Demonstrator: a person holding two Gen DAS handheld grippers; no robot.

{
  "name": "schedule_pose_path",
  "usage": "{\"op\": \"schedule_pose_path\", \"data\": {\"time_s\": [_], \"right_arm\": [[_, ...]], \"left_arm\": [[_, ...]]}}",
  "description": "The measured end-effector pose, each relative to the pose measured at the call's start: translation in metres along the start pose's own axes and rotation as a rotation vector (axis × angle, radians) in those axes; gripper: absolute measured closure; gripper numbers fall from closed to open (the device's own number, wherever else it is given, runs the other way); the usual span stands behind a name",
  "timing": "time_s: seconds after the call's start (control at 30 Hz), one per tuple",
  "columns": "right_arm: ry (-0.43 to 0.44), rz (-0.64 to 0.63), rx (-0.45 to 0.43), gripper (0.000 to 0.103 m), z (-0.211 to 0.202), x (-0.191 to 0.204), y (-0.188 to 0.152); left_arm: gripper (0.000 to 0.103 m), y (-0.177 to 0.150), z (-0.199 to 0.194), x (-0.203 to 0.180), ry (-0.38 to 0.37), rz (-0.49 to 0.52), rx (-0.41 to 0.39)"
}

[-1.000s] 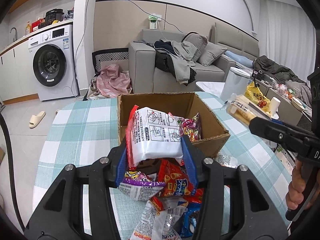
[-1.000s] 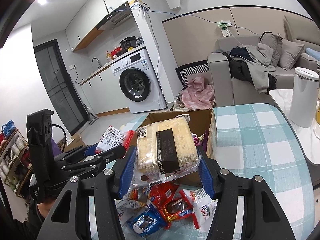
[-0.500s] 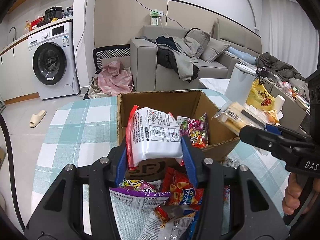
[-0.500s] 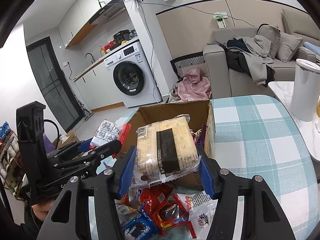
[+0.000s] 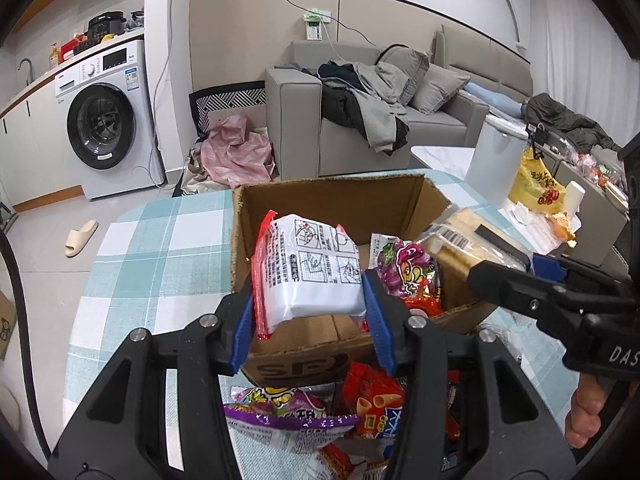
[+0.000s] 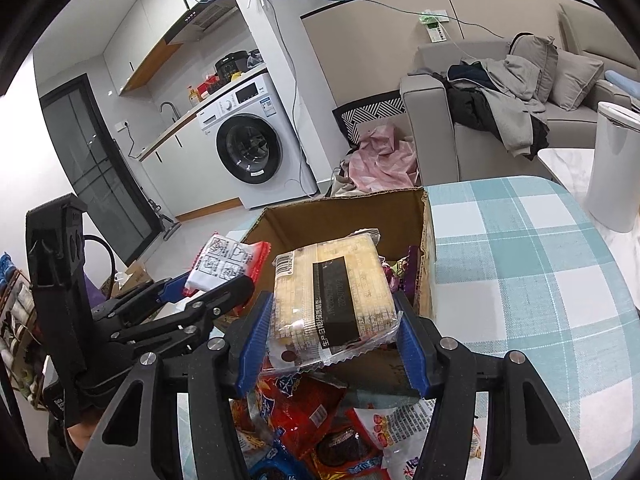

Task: Organize snacks
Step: 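Open both grippers to drop the snacks into the box, then withdraw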

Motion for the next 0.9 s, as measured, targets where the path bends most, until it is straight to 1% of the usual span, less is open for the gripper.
{"op": "schedule_pose_path", "data": {"time_s": [0.17,0.27,0.47,0.5,0.53,0.57,0.6,0.63,0.67,0.7,0.73,0.8,0.83,0.87,0.9], "right_arm": [[-0.005,0.010,0.022,0.044,0.012,-0.005,0.001],[-0.005,0.015,0.029,0.044,0.016,-0.008,0.003],[-0.002,0.011,0.028,0.043,0.017,-0.010,0.005],[-0.004,0.006,0.025,0.041,0.016,-0.009,0.004],[-0.004,0.001,0.024,0.036,0.014,-0.009,0.003],[-0.002,-0.004,0.021,0.034,0.012,-0.009,0.002],[0.003,-0.009,0.015,0.031,0.010,-0.008,0.001],[0.007,-0.013,0.010,0.030,0.007,-0.008,-0.001],[0.007,-0.017,0.004,0.025,0.004,-0.008,-0.002],[0.000,-0.023,-0.003,0.017,0.000,-0.008,-0.003],[-0.004,-0.025,-0.011,0.013,-0.003,-0.009,-0.004],[0.004,-0.023,-0.022,0.010,-0.010,-0.010,-0.008],[0.010,-0.024,-0.018,0.007,-0.013,-0.011,-0.010],[0.012,-0.027,-0.015,0.005,-0.015,-0.011,-0.011],[0.012,-0.029,-0.014,0.004,-0.017,-0.012,-0.013]], "left_arm": [[0.057,-0.003,0.017,-0.003,0.004,0.007,0.034],[0.057,-0.004,0.018,-0.002,0.008,0.011,0.028],[0.056,-0.005,0.016,-0.005,0.030,0.036,0.043],[0.056,-0.005,0.014,-0.004,0.033,0.037,0.044],[0.052,-0.005,0.012,-0.004,0.042,0.036,0.043],[0.043,-0.005,0.009,-0.004,0.048,0.036,0.041],[0.038,-0.006,0.007,-0.004,0.047,0.035,0.037],[0.027,-0.008,0.003,-0.004,0.042,0.036,0.032],[0.020,-0.009,-0.002,-0.004,0.038,0.038,0.023],[0.019,-0.011,-0.006,-0.005,0.038,0.042,0.018],[0.017,-0.014,-0.009,-0.007,0.042,0.050,0.019],[0.014,-0.018,-0.016,-0.010,0.045,0.064,0.028],[0.010,-0.021,-0.020,-0.011,0.046,0.067,0.027],[0.002,-0.024,-0.023,-0.012,0.046,0.067,0.026],[0.000,-0.027,-0.027,-0.012,0.047,0.065,0.022]]}}
Point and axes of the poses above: each gripper's, at about its wrist camera, not at the fingertips, and z roughly the way its jaws point, x to its left, y to its top, the point moved 4 cm from there along z, roughly the way its jaws point, and after that the axes turned 6 degrees about x, right-handed, at the moved point
